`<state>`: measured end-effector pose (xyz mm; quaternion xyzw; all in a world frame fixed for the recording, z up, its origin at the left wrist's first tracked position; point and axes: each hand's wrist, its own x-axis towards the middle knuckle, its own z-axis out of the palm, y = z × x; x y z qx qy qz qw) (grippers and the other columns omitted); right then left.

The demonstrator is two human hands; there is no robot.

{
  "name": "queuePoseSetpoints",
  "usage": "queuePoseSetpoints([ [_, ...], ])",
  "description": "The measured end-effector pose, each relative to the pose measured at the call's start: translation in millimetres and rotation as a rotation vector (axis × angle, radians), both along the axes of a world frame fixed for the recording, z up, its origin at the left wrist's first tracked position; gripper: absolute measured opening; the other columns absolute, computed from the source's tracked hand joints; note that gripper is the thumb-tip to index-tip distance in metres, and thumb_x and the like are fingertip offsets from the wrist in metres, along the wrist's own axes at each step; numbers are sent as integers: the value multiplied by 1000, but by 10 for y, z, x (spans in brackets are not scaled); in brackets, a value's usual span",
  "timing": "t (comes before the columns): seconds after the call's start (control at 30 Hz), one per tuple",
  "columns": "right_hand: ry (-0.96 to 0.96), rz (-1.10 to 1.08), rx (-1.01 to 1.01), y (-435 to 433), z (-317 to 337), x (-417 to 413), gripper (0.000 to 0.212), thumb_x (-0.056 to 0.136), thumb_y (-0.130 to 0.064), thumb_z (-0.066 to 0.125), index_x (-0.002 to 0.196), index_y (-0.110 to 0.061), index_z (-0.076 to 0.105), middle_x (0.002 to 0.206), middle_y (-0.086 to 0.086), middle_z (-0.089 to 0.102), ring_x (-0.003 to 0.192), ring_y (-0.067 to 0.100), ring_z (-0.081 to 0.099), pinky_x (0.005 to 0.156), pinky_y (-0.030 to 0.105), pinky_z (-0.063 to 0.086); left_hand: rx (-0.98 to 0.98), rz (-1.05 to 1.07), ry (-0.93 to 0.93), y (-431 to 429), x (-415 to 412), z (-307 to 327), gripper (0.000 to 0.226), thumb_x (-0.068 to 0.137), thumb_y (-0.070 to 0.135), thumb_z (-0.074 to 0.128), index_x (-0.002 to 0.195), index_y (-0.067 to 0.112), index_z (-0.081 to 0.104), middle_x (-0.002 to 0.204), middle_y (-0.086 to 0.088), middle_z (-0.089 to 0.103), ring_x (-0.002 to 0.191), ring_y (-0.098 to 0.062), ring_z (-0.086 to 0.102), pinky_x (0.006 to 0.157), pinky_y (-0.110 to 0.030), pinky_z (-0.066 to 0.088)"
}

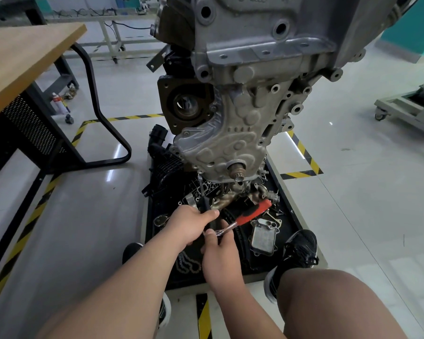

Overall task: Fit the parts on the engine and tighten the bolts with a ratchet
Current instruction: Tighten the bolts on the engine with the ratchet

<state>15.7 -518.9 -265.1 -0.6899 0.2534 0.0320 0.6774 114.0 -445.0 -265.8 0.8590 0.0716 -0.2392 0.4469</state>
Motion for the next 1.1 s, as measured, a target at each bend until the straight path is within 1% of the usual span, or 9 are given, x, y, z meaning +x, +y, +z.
queuePoseSetpoints([
  [0.07, 85, -74, 171, -23, -7, 37, 34, 102, -32, 42, 134, -23, 40, 93, -1, 63, 78, 14, 56, 78, 36, 50, -13, -11, 46, 26, 3, 2, 45, 84, 54, 64, 69, 11, 60, 36, 8, 35, 31, -10, 32, 37, -16, 25],
  [0.13, 141, -143, 355, -44, -12, 58, 22, 102, -28, 42, 118, -16, 49, 66, -1, 59, 54, 14, 51, 60, 33, 49, -55, 1, 103, 60, 18, -1, 44, 85, 53, 63, 71, 12, 56, 44, 5, 34, 40, -13, 29, 41, -20, 24],
  [0.2, 170, -171, 508, -47, -9, 70, 19, 102, -26, 41, 103, -11, 53, 57, 0, 54, 44, 14, 43, 54, 30, 45, -101, 1, 146, 85, 36, -9, 40, 87, 50, 63, 74, 13, 57, 54, 2, 34, 45, -14, 29, 44, -22, 23],
  [0.3, 183, -169, 682, -17, 7, 76, 34, 104, -29, 37, 89, -8, 58, 54, -1, 50, 40, 13, 39, 52, 28, 44, -136, -8, 178, 85, 31, -6, 34, 89, 45, 62, 79, 12, 60, 53, 2, 38, 41, -11, 32, 39, -20, 24],
  [0.43, 159, -170, 900, -8, 32, 86, 47, 103, -35, 35, 79, -4, 61, 53, 1, 45, 40, 13, 40, 58, 31, 40, -187, 1, 190, 60, 26, 31, 46, 89, 47, 62, 98, 2, 66, 47, 5, 38, 38, -10, 34, 35, -19, 24],
  [0.67, 191, -193, 1156, -3, 120, 83, 60, 99, -43, 33, 67, -2, 63, 51, 0, 43, 40, 12, 46, 49, 23, 43, -222, 6, 225, 57, 11, 88, 37, 90, 46, 62, 81, 10, 60, 40, 7, 39, 33, -8, 35, 34, -18, 25],
  [0.9, 186, -200, 1194, 20, 130, 89, 62, 98, -44, 31, 65, -2, 63, 53, 0, 41, 37, 12, 40, 47, 22, 44, -184, -1, 185, 65, 13, 81, 47, 86, 52, 63, 88, 5, 68, 41, 3, 39, 40, -14, 35, 38, -20, 27],
  [1.03, 170, -157, 1081, 4, 105, 89, 56, 98, -44, 33, 71, -5, 63, 55, 1, 45, 41, 12, 36, 53, 26, 43, -124, -17, 144, 40, 17, 84, 43, 84, 55, 63, 77, 13, 67, 39, 3, 40, 33, -13, 32, 38, -18, 27],
  [1.1, 176, -161, 964, -2, 89, 91, 51, 101, -42, 33, 79, -6, 61, 54, 0, 48, 41, 12, 36, 56, 28, 44, -91, -17, 121, 32, 26, 69, 44, 83, 54, 64, 80, 10, 66, 40, 2, 41, 32, -12, 32, 38, -18, 28],
])
